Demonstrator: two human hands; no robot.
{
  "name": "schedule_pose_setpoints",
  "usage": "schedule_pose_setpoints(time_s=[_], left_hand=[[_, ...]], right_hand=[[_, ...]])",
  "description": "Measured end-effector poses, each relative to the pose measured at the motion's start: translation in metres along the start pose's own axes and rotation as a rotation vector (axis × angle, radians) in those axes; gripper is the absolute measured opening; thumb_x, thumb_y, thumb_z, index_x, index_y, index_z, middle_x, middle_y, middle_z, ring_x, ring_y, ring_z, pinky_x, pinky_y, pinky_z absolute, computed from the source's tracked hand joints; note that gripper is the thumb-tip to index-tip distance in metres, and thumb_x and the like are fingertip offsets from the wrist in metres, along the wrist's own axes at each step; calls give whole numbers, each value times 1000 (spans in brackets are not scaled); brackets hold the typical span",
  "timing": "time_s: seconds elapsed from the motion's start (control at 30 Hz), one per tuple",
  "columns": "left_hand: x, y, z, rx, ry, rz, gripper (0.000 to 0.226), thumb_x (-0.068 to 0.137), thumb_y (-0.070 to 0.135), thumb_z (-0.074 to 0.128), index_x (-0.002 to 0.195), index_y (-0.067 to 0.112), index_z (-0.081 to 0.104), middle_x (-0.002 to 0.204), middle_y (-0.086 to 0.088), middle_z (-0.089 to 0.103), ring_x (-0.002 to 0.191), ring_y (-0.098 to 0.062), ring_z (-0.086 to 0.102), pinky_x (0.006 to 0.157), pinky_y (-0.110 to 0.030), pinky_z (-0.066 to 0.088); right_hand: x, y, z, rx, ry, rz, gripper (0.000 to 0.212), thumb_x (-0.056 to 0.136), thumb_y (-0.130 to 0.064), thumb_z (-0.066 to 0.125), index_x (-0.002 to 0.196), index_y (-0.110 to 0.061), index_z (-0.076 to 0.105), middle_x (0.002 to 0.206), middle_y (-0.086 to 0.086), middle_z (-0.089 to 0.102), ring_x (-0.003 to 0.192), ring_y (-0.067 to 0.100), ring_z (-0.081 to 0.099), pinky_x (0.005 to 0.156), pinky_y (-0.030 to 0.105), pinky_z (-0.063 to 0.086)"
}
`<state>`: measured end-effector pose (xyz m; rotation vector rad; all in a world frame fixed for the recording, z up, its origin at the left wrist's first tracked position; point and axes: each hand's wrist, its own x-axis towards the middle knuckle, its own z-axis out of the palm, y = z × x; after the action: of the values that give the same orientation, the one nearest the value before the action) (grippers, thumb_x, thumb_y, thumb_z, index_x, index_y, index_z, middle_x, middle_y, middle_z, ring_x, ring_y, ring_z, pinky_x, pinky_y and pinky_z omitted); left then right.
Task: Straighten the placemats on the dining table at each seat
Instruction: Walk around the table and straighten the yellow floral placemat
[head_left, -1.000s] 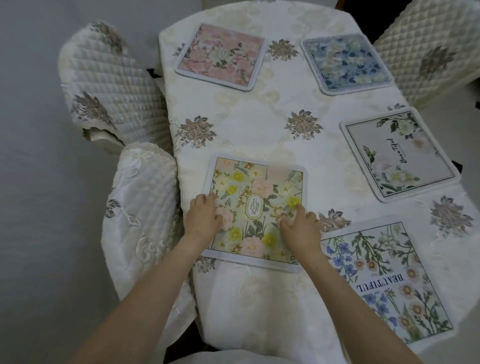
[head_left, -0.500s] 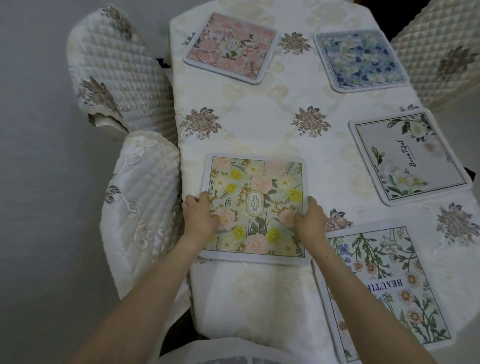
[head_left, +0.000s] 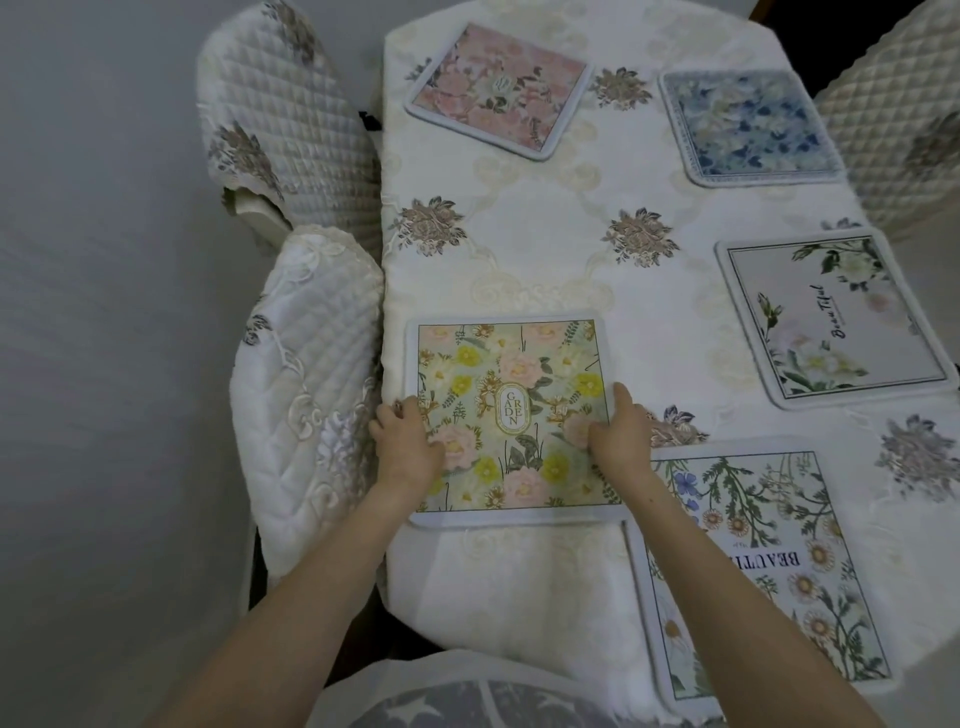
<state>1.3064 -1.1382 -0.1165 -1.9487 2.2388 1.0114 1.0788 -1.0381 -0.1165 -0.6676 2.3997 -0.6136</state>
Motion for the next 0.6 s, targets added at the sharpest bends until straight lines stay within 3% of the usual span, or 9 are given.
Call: schedule_pose_setpoints(time_s=[0.13, 0.3, 0.43, 0.6], left_hand=[[-4, 0, 0, 77, 1, 22, 50, 77, 11, 63, 121, 7, 39, 125, -21, 33, 113, -36, 32, 90, -38, 38], [-8, 1, 8, 258, 35, 320, 66, 81, 23, 59, 140, 13, 30, 144, -19, 29, 132, -34, 28, 108, -44, 31], [-9, 5, 17, 307, -32, 440, 63, 86, 30, 53, 143, 22, 27, 151, -13, 27, 139, -29, 22, 112, -44, 26], [-9, 4, 23, 354, -107, 442, 60, 85, 31, 54, 140, 22, 30, 147, -13, 30, 138, -32, 22, 111, -44, 27]], right_hand=[[-1, 3, -2, -66, 12, -59, 51, 81, 1, 49, 131, -6, 42, 115, 22, 51, 100, 38, 53, 79, 38, 46], [-15, 1, 7, -306, 83, -304, 54, 81, -12, 53, 134, -9, 41, 136, 19, 43, 119, 37, 44, 91, 45, 45], [-24, -1, 23, -429, -54, -457, 58, 86, -22, 53, 141, -13, 37, 150, 15, 35, 139, 34, 28, 114, 45, 27], [-31, 4, 33, -487, -116, -470, 57, 90, -35, 48, 143, -19, 34, 152, 7, 33, 143, 29, 21, 117, 45, 21]])
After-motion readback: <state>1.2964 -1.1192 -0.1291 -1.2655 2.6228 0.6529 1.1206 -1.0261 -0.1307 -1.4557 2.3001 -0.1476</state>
